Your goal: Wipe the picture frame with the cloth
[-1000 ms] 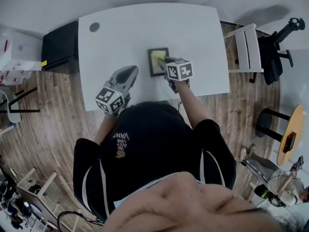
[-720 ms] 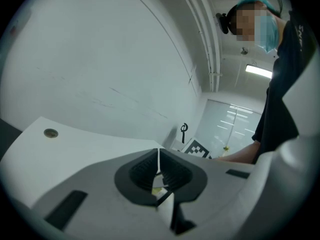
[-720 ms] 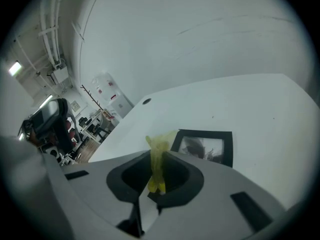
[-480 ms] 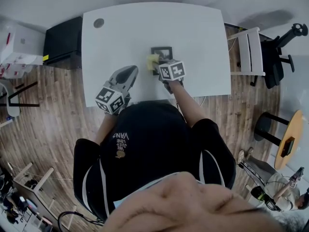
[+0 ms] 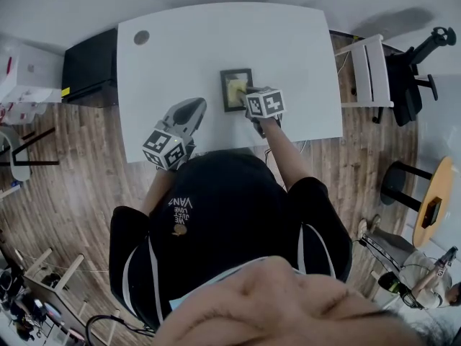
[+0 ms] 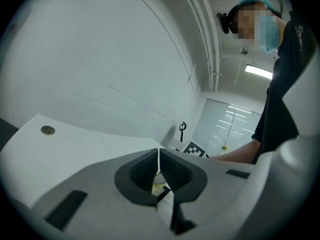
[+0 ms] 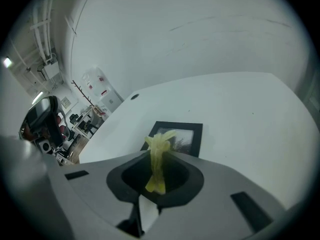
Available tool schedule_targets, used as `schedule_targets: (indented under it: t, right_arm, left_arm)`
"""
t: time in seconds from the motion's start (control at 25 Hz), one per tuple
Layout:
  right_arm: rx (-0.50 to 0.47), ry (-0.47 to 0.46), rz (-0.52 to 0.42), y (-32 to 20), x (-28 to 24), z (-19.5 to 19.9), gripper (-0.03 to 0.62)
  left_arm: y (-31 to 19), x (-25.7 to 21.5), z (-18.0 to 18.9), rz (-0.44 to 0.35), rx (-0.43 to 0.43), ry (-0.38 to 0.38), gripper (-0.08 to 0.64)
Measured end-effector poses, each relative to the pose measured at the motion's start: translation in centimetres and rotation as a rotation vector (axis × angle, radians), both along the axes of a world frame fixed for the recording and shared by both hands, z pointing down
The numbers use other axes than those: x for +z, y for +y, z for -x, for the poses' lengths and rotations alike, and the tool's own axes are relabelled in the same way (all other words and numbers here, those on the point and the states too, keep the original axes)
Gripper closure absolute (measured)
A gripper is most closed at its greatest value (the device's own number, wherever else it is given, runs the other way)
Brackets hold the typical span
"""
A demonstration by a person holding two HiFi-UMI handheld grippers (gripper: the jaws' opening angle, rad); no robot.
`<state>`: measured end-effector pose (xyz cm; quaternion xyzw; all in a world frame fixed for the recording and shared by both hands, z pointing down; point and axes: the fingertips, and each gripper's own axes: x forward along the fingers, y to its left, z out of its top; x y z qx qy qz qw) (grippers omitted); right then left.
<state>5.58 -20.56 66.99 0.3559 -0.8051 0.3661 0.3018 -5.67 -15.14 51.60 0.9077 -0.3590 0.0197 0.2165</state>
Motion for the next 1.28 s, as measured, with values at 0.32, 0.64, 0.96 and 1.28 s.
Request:
schedule_targets:
  t: [0.32,0.64,0.96,1.28]
  right_arm:
    - [0.055,0.05,-0.003,-0.5,0.1,-4.8,0.548]
    - [0.092,0.082,-0.009,-0.6,-0.1,-7.6,0.548]
    - [0.051,0.017,-0.053,0.1,-2.0,-5.7,0.548]
    - [-0.043,-0.112,-0.048,2.0,-2.7,1.5,0.548]
  left_arm:
    - [-0.3,0.0,-1.5,0.003,0.034,-0.001,0.541]
    - [-0.3,-0.1,-2.2,-0.001,0.044,-0.003,0.541]
    - [0.0,0.0,-2.0,0.002,0.028,-0.004,0.541]
    - [0.7,-0.1,-0.8,0.0,0.004,-0.005,0.541]
